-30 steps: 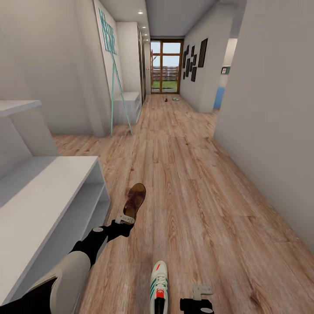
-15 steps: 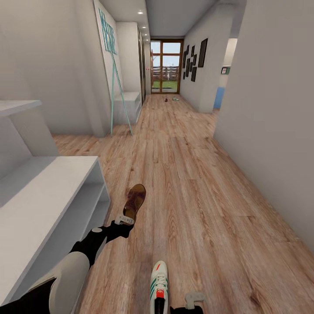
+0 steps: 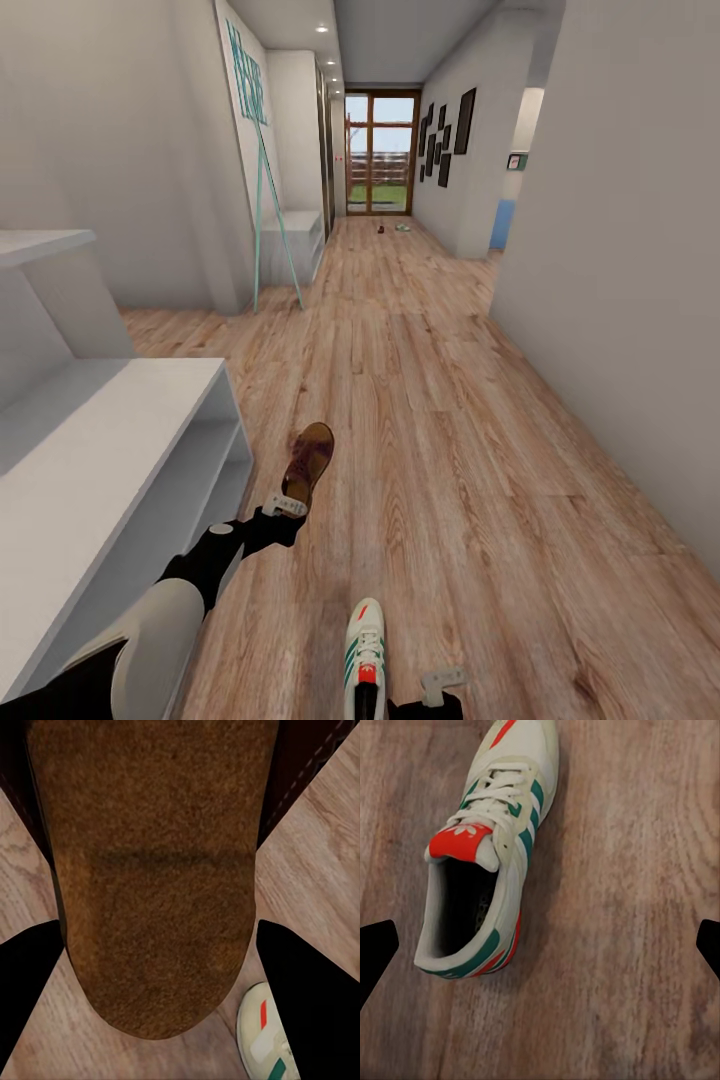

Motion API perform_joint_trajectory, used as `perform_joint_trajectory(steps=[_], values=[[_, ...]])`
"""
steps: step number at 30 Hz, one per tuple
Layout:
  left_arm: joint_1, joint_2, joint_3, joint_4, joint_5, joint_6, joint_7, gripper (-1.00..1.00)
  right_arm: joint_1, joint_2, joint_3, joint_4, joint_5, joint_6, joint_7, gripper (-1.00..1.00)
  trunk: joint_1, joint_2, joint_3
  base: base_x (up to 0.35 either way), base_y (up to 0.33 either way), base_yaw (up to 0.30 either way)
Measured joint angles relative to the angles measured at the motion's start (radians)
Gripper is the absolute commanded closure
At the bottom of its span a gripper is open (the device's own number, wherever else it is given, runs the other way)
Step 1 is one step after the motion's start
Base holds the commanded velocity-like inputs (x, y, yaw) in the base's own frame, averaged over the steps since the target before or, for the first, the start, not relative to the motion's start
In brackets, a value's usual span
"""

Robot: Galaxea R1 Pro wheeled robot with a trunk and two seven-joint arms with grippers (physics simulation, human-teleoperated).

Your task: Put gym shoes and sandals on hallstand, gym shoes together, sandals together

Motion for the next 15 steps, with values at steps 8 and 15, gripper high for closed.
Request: perform_joint_trajectory(steps=[8, 15], values=[[0.0, 0.002, -0.001, 0.0, 0.001, 0.0, 0.0, 1.0, 0.0, 0.0, -0.001, -0.001, 0.0, 0.001, -0.001, -1.0, 0.0, 0.0, 0.0, 0.0, 0.063, 0.0], [0.0, 0.002, -0.002, -0.001, 0.0, 0.0, 0.001, 1.0, 0.0, 0.0, -0.002, -0.003, -0.001, 0.001, -0.001, -1.0, 0.0, 0.0, 0.0, 0.0, 0.154, 0.0]])
